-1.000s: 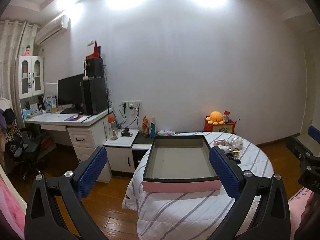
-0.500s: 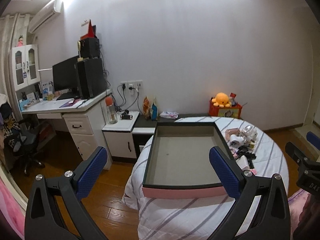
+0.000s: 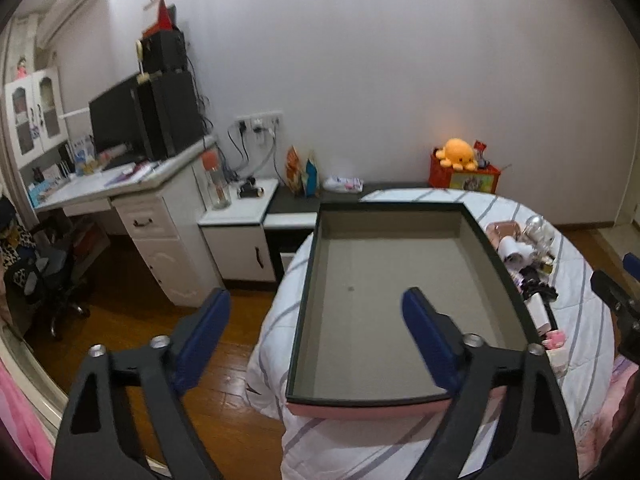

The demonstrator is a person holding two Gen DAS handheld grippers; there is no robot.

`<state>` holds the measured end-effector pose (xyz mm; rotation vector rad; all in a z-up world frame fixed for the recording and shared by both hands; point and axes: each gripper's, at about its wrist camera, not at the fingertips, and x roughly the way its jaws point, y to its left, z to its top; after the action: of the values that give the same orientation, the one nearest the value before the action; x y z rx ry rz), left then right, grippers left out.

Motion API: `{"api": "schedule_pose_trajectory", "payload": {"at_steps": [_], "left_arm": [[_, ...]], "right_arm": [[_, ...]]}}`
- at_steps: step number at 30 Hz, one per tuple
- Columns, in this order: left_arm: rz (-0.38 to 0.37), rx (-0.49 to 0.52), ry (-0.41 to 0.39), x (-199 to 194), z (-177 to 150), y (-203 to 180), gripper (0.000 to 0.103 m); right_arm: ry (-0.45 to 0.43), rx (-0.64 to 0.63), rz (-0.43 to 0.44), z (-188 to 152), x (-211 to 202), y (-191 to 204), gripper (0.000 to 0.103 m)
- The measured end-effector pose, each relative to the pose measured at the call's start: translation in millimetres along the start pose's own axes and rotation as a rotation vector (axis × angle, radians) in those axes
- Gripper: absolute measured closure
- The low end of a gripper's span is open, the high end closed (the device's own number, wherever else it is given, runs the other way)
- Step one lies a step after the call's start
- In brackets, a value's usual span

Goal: Organize rigid objects
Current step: 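Lower the right gripper onto the white power bank and close it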

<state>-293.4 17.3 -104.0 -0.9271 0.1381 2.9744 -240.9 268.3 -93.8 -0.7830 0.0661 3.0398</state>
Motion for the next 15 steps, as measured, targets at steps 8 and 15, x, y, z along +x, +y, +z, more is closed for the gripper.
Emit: {"api": "schedule_pose_trajectory", "payload": {"at_steps": [8, 15], "left_arm": [[-0.023, -0.014, 0.123, 49, -11, 7, 0.034], [-0.047, -0.051, 0.245, 82, -20, 16, 0.068]], "right_arm": [[0.07, 0.025, -0.038, -5, 32, -21, 0.0], [0.147, 0.049, -0.069, -16, 54, -43, 0.007]]}}
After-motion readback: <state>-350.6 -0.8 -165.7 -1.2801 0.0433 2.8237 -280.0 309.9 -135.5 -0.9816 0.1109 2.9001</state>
